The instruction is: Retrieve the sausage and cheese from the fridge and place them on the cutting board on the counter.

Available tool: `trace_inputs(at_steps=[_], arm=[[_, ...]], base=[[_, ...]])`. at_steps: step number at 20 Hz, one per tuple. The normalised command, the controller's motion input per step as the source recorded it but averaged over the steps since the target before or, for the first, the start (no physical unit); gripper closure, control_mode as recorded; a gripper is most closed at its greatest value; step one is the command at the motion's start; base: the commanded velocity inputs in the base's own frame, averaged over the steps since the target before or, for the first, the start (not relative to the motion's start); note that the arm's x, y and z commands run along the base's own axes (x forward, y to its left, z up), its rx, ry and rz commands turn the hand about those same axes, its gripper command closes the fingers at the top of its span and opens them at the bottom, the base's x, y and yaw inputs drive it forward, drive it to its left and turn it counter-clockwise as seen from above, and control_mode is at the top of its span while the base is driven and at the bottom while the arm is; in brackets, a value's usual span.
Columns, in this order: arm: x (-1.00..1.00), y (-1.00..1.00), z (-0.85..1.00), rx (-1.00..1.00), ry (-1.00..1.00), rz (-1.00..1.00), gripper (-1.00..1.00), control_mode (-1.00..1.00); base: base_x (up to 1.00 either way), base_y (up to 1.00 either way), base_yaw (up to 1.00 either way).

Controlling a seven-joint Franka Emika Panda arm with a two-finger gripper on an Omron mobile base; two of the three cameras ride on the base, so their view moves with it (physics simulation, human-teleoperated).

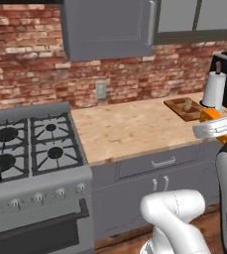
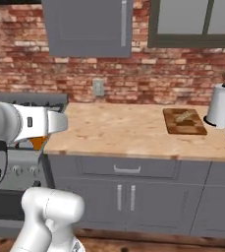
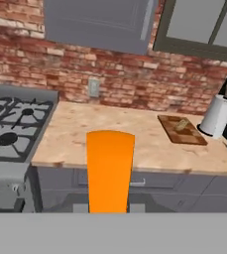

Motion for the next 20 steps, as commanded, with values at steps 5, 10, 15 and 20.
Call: trace_inputs(at_steps=[5, 10, 15, 20], arm=[[0.0, 0.0, 0.0, 0.0, 0.0, 0.0, 1.0, 1.0], [0.0, 0.0, 0.0, 0.0, 0.0, 0.0, 1.0, 1.0], [0.0, 0.0, 0.0, 0.0, 0.0, 0.0, 1.0, 1.0], [0.0, 0.0, 0.0, 0.0, 0.0, 0.0, 1.0, 1.0]], base=[[0.89, -1.0, 0.0], [0.85, -0.66, 0.0], [0.49, -0.19, 0.0], [0.58, -0.05, 0.0]])
